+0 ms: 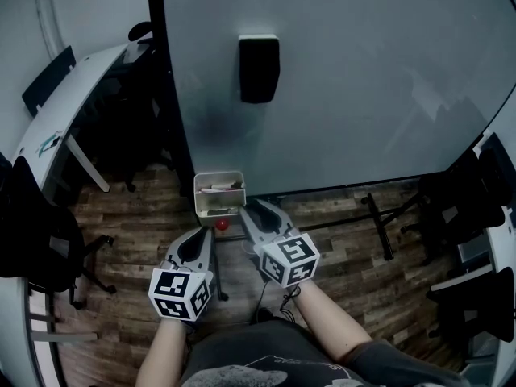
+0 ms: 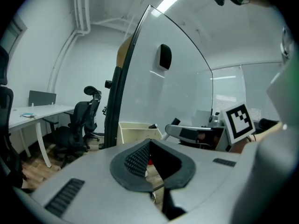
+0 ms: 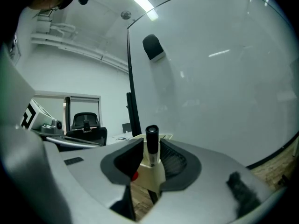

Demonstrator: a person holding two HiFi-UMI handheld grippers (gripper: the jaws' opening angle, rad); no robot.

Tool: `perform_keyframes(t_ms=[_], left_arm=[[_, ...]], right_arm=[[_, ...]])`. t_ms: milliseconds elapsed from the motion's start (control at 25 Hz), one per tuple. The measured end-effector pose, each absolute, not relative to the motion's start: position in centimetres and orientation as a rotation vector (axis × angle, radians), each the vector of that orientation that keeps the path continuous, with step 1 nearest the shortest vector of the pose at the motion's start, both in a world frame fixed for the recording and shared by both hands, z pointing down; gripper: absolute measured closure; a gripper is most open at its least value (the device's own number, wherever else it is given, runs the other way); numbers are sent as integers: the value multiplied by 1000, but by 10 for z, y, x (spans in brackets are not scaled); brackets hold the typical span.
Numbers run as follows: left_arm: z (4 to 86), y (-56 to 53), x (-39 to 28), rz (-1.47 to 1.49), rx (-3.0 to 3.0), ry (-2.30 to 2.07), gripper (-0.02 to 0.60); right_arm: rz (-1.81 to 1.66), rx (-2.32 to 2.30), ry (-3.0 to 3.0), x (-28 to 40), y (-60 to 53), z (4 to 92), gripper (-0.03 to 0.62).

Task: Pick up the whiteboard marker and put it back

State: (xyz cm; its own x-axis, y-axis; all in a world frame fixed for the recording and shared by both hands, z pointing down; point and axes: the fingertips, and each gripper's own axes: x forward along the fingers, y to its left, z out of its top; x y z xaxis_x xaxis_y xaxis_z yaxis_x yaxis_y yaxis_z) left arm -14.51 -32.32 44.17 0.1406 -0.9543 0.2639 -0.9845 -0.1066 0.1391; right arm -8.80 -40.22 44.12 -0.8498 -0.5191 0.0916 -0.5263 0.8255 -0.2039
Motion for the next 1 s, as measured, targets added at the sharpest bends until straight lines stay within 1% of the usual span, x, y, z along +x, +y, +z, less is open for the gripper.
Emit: perform_keyframes(t_ms=[80, 200, 640, 720, 880, 1000], left_arm=[[440, -319, -145, 153, 2158, -1878, 568], [438, -314, -149, 138, 2176, -1863, 568], [430, -288, -130, 120, 2285, -1747, 568], [427, -278, -131, 125, 2301, -1737, 568], [426, -256, -132, 135, 2335, -1700, 568], [427, -238, -133, 138, 2362, -1658, 568]], right_arm=[[346, 869, -2959, -87, -399, 441, 470], [338, 916, -2945, -85, -393, 440, 456], [420, 1179, -2851, -32, -357, 443, 456], [446, 1206, -2844, -27, -344, 441, 459], [415, 1267, -2815, -26, -313, 437, 520], [392, 1322, -2780, -28, -290, 438, 538]])
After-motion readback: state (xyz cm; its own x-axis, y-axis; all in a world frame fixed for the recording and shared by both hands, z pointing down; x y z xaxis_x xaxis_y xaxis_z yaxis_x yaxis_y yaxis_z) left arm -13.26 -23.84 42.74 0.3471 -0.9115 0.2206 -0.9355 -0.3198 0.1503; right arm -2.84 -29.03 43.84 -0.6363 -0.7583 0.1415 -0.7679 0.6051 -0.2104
